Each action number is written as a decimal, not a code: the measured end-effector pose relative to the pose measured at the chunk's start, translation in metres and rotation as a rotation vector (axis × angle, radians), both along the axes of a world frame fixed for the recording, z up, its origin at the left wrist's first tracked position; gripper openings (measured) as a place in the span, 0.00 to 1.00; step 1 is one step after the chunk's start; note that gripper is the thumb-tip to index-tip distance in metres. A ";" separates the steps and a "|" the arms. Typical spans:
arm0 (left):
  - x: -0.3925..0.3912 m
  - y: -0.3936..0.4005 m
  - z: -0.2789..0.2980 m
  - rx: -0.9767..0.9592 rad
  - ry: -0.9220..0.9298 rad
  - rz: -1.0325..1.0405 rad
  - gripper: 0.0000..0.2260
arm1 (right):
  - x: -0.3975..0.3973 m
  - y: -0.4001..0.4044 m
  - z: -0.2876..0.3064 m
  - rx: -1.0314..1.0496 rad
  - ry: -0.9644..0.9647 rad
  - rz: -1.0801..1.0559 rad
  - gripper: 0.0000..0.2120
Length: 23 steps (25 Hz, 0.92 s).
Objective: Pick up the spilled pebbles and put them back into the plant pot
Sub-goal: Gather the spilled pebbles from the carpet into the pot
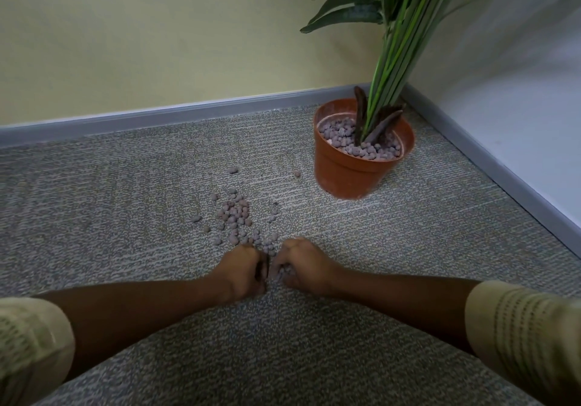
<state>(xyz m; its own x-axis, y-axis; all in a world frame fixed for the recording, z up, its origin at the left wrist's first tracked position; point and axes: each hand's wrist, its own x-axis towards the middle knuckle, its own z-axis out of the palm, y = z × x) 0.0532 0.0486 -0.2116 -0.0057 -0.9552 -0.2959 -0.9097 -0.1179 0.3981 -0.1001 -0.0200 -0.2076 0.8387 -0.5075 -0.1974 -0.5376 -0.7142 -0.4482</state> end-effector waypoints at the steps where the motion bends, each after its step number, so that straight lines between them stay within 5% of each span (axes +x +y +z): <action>1: 0.001 -0.001 0.000 0.011 0.009 -0.006 0.09 | -0.001 -0.002 0.000 0.010 -0.001 -0.011 0.10; 12: -0.010 -0.050 0.058 -0.004 0.187 -0.035 0.06 | -0.017 -0.014 0.006 0.006 0.082 0.064 0.11; 17: -0.030 -0.120 0.137 -0.187 0.468 0.132 0.09 | -0.042 -0.034 0.009 0.129 0.060 -0.136 0.09; 23: -0.055 -0.163 0.163 -0.316 0.514 0.195 0.09 | -0.060 -0.042 0.021 0.430 -0.038 -0.394 0.09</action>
<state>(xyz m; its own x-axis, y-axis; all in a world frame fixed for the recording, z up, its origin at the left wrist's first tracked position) -0.0014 -0.1145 -0.0489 0.1106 -0.9939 -0.0051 -0.5669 -0.0673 0.8210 -0.1596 -0.0624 -0.1862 0.6137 -0.6634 -0.4281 -0.7036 -0.2135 -0.6778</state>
